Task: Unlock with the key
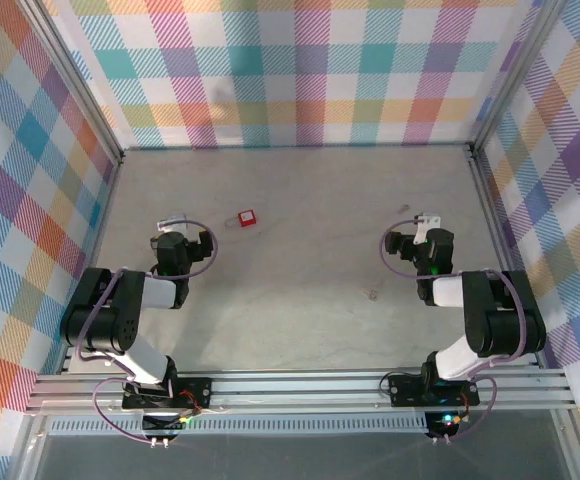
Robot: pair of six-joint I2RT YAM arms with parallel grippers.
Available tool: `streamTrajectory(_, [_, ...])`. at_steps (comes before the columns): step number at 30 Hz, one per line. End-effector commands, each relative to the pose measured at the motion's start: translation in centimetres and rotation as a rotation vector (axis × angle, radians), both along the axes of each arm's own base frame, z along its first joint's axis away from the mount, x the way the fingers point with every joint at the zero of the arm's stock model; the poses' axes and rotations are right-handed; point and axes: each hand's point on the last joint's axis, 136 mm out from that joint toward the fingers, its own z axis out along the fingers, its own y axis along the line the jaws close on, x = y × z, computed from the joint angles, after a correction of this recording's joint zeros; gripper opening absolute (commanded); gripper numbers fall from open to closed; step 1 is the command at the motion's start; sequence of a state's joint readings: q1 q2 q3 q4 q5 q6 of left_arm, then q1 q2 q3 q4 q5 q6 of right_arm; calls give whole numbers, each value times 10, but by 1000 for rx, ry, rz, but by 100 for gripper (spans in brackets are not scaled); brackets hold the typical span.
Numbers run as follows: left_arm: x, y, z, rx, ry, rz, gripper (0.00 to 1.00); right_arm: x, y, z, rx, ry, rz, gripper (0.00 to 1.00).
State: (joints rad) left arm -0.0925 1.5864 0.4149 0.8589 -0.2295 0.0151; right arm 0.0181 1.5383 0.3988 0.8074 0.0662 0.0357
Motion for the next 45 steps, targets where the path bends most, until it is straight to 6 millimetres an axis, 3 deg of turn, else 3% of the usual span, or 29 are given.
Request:
streamTrajectory(1, [-2,0,2,0,-14,8,100,5,3,11,-10,-34,23,99])
streamTrajectory(41, [-2,0,2,0,-14,7,100,5,3,12,-10,-36,22,99])
streamTrajectory(43, [-2,0,6,5,-26,4,100,6,3,16,-16,-36,18,99])
streamTrajectory(45, [-4,-11,22,52,-13,-19,100,6,7,32,-31,20,29,99])
